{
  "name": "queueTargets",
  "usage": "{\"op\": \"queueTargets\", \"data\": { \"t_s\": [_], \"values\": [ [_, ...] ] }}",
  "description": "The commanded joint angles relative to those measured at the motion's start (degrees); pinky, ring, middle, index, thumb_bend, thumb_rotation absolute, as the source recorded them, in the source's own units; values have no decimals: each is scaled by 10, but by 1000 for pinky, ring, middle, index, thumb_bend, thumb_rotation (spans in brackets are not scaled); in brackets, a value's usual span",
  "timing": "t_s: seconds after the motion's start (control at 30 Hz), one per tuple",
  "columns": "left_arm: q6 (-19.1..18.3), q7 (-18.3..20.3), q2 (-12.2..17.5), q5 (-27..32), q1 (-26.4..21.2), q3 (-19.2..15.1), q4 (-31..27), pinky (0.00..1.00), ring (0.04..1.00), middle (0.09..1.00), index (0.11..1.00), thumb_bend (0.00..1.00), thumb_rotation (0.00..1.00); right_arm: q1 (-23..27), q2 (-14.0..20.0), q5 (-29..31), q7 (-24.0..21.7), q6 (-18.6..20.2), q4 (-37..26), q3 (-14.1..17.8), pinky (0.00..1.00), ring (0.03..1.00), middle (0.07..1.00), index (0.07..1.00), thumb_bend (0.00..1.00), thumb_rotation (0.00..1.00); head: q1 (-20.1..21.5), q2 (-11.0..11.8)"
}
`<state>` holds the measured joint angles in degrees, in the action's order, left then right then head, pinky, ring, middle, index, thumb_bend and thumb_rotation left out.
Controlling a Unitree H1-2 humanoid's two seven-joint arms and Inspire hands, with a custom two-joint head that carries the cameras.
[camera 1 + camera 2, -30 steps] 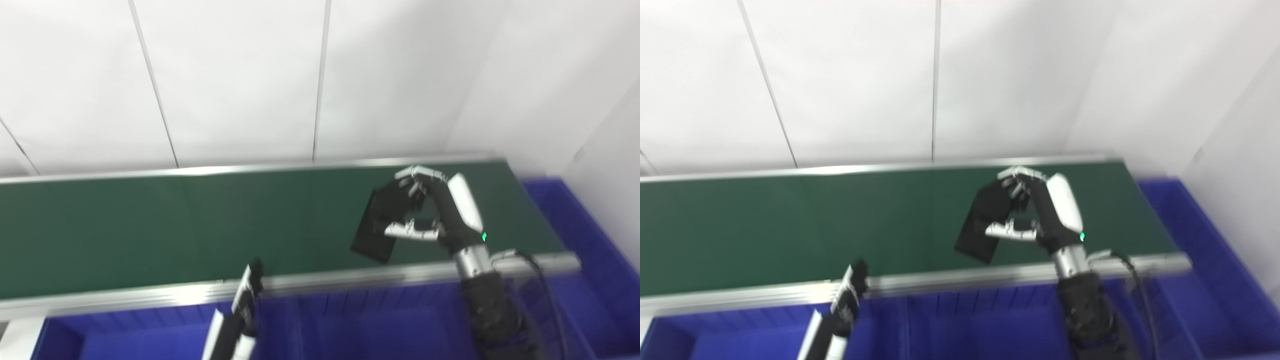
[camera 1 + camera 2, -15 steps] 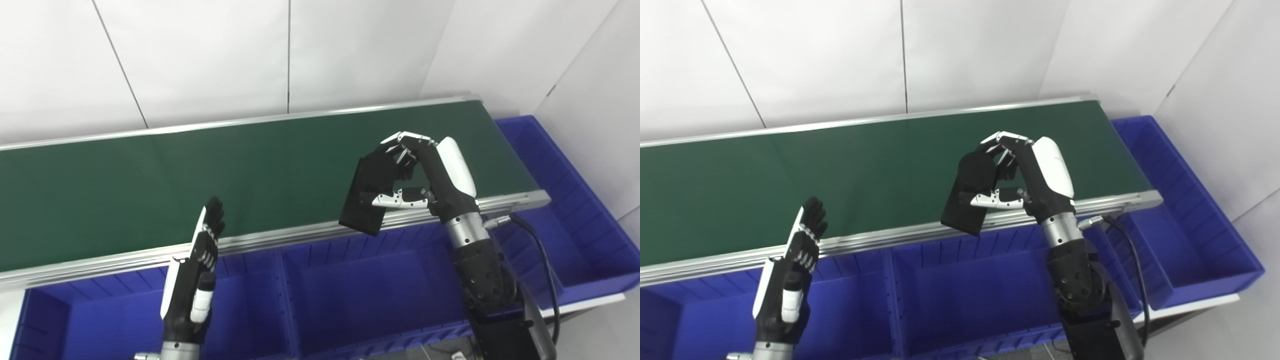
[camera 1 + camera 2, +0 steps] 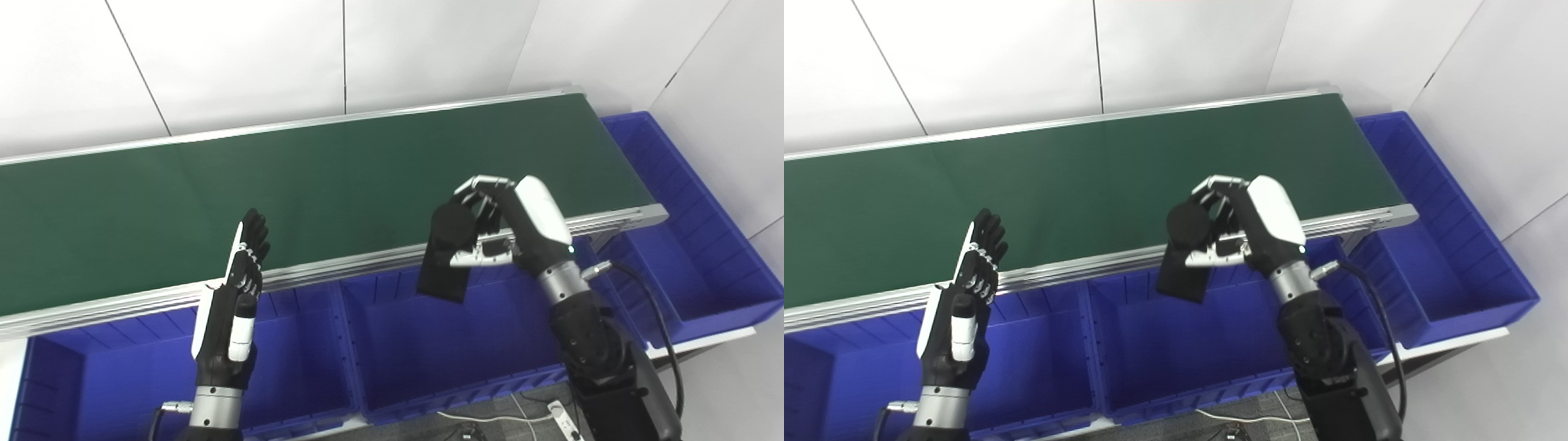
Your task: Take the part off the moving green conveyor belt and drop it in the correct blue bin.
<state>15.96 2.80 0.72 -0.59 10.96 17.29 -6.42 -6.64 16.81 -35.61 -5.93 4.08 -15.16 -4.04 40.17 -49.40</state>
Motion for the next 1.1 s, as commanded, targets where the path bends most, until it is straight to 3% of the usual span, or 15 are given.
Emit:
{"op": "queueTargets", "data": {
  "t_s": [0.0,0.27,0.4,0.87,1.07],
  "values": [
    [4,9,-10,-3,-4,1,-23,994,1000,999,990,672,1000,-1,13,-12,2,-20,8,-13,233,289,410,520,519,0,0,1],
    [-1,12,-20,-1,3,3,-29,1000,1000,1000,991,690,1000,9,27,-65,57,-61,113,-67,247,306,409,516,522,0,-4,2],
    [-3,17,-23,5,4,3,-34,1000,1000,1000,998,693,1000,18,23,-66,70,-58,164,-78,225,279,392,509,519,0,-8,3],
    [7,16,-23,-3,8,0,-34,997,1000,1000,993,653,1000,60,4,-93,171,-63,335,-126,327,397,455,508,525,0,-23,1],
    [5,18,-25,4,8,1,-31,1000,1000,1000,991,663,1000,62,9,-92,180,-59,337,-141,329,407,452,517,524,3,-29,0]
  ]
}}
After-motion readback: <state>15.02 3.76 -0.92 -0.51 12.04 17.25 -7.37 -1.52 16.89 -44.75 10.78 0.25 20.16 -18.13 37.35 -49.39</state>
